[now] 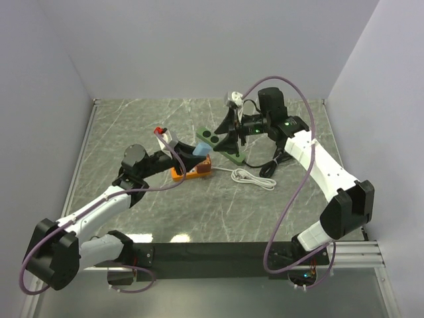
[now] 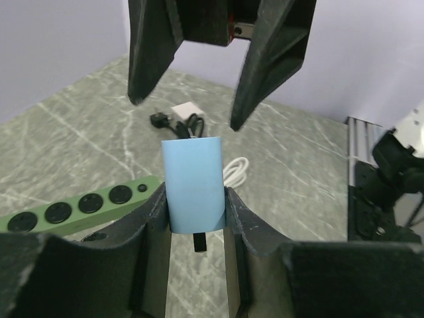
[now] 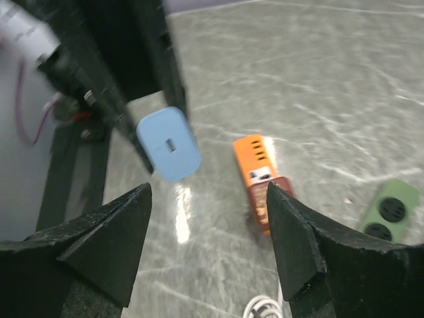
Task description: Insert the plug
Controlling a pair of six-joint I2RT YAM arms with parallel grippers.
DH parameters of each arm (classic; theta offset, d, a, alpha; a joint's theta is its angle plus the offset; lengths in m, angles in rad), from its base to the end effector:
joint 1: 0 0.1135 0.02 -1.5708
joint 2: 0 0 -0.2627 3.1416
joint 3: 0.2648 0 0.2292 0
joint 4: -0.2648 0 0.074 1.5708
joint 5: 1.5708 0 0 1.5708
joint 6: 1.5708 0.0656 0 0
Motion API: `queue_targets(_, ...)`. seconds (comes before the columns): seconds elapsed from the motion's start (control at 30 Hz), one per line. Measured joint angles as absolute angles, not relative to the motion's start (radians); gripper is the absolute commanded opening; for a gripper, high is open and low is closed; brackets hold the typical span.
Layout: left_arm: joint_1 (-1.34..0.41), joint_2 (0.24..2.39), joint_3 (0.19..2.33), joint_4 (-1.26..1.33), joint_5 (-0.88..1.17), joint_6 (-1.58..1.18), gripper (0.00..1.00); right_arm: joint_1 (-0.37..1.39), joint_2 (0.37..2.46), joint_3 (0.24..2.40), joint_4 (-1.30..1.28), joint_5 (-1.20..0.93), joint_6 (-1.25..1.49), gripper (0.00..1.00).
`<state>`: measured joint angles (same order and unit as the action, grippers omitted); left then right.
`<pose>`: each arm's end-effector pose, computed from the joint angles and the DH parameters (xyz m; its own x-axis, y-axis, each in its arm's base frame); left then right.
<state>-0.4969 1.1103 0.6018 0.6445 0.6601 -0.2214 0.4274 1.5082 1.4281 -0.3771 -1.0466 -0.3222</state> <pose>0.2009 -0.1547 0.3106 -0.0837 -0.1519 -0.9848 0.9146 0.3807 -0.1365 0.2720 0.1863 0.3706 -0.0915 -0.2158 -0.9721 -0.9946 0.0687 0.0784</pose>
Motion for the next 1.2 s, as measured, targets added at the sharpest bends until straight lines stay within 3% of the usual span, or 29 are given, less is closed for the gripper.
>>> queue_targets(0.37,-0.497,1.100,0.600,0.622,0.754,-0.221,0.01,0.430,1.507,1.435,-0.537,-1.248,-0.564,0.66)
queue_targets(0.8,-0.496,1.100,0.566,0.628,0.761,-0.222,0.01,0.553,1.567,1.485,-0.492,-1.200,-0.526,0.50)
queue_targets(1.07,-0.492,1.082,0.541,0.648,0.738,-0.221,0.00,0.566,1.613,1.491,-0.495,-1.158,-0.506,0.50)
queue_targets(1.2,-0.492,1.074,0.537,0.647,0.727,-0.219,0.01,0.568,1.614,1.491,-0.493,-1.150,-0.495,0.44)
